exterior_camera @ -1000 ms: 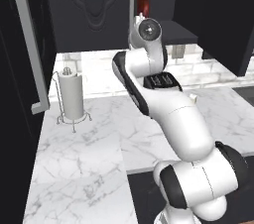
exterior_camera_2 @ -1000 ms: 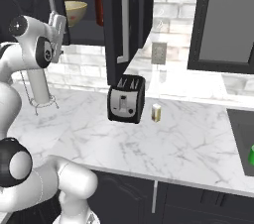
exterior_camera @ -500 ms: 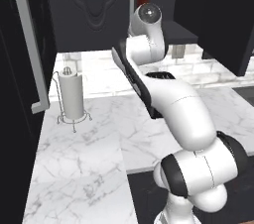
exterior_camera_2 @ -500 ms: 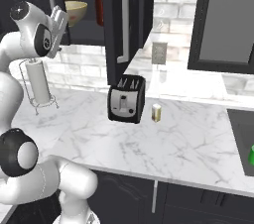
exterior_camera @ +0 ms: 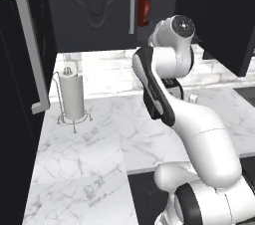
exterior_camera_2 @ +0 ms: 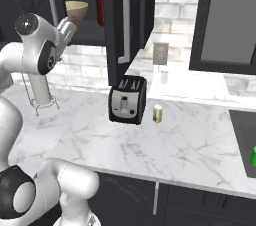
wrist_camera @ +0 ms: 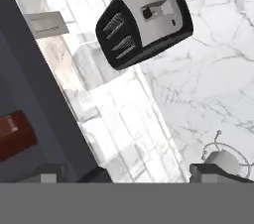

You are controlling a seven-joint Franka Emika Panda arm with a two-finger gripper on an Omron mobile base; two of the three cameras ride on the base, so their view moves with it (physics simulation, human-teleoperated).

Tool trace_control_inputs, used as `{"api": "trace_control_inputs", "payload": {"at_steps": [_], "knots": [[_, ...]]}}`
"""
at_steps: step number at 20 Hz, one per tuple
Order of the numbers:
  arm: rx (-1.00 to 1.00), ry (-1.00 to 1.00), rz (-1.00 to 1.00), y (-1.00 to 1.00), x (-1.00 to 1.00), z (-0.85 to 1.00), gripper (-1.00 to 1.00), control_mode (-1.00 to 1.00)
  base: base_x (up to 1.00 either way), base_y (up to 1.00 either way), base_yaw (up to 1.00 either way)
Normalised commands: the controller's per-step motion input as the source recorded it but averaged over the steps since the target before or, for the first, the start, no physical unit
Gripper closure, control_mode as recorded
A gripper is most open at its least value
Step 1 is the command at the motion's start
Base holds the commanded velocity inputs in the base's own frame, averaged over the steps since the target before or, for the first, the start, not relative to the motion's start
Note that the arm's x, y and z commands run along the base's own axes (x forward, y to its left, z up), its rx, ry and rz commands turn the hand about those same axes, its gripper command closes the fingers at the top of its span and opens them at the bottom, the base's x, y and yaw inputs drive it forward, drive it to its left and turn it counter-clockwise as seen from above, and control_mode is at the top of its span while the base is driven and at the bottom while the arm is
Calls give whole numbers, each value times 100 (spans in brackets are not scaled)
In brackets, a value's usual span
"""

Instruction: Pick the mug and place it in the sink. Pick the bowl and place it in the open cabinet and then close the cabinet.

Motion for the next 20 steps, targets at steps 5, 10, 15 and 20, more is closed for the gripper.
{"api": "trace_control_inputs", "payload": {"at_steps": [5, 10, 15, 20], "knots": [[39, -38, -3, -75, -54, -84, -100, -100, 0, 0, 0], [20, -39, -4, -66, -63, -94, -100, -100, 0, 0, 0], [16, -20, 0, -33, -17, 5, -100, -100, 0, 0, 0], [12, 1, 0, -40, 0, 12, -100, -100, 0, 0, 0]]}}
